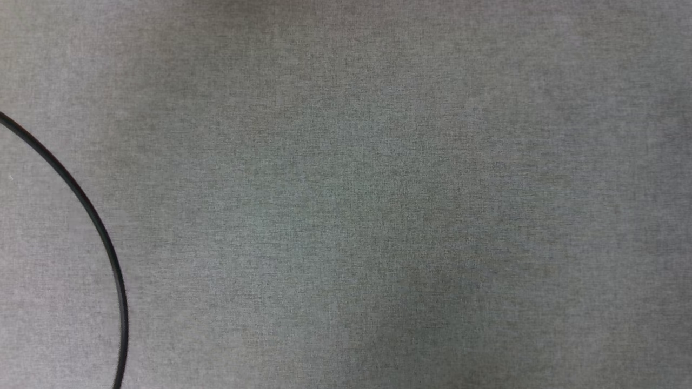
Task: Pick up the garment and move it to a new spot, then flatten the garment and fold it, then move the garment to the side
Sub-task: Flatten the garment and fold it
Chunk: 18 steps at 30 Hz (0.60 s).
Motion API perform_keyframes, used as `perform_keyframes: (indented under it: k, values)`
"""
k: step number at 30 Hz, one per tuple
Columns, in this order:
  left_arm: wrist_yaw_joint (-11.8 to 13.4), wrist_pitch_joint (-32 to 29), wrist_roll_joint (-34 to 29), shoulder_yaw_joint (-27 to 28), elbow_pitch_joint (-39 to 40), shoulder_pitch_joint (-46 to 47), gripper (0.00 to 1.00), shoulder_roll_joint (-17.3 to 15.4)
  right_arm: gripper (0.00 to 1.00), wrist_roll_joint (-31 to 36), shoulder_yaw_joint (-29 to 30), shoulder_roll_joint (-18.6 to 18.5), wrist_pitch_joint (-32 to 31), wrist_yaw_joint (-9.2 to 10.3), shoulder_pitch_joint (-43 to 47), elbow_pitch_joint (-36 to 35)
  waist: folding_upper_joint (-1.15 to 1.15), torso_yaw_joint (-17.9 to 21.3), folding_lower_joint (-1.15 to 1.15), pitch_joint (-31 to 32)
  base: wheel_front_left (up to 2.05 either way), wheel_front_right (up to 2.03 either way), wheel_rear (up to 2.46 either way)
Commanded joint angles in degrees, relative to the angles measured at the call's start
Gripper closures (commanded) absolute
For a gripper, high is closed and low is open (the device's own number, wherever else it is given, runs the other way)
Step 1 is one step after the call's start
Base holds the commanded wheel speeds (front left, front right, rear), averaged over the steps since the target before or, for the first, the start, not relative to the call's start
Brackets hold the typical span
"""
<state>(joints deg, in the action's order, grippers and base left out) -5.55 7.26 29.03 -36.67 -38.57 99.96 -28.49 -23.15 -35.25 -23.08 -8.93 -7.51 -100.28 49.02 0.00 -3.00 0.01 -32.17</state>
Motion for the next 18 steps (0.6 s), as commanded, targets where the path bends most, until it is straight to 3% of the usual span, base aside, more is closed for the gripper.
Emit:
perform_keyframes:
  k: [1, 9, 18]
  values:
    - [-0.1, 0.7, 0.4, -0.2, -0.3, -1.6, 1.00, 0.0, 1.00, -0.4, -0.6, 0.5, 0.7, 0.04, 1.2, 0.4, 0.00, 0.1, -0.01, 0.2, 0.00, 0.00, 0.00]
    - [-0.8, 4.1, 2.9, -2.9, -1.4, -14.6, 1.00, 0.7, 1.00, -5.0, -6.4, 1.7, 4.0, 0.04, 12.0, 2.4, 0.00, 0.1, -0.01, 2.4, 0.00, 0.00, 0.00]
    - [0.4, 5.6, 5.0, -5.4, 2.9, -33.3, 1.00, -1.4, 1.00, -11.7, -15.4, -2.2, 6.4, 0.04, 25.5, -2.0, 0.00, 0.1, -0.01, 7.5, 0.00, 0.00, 0.00]
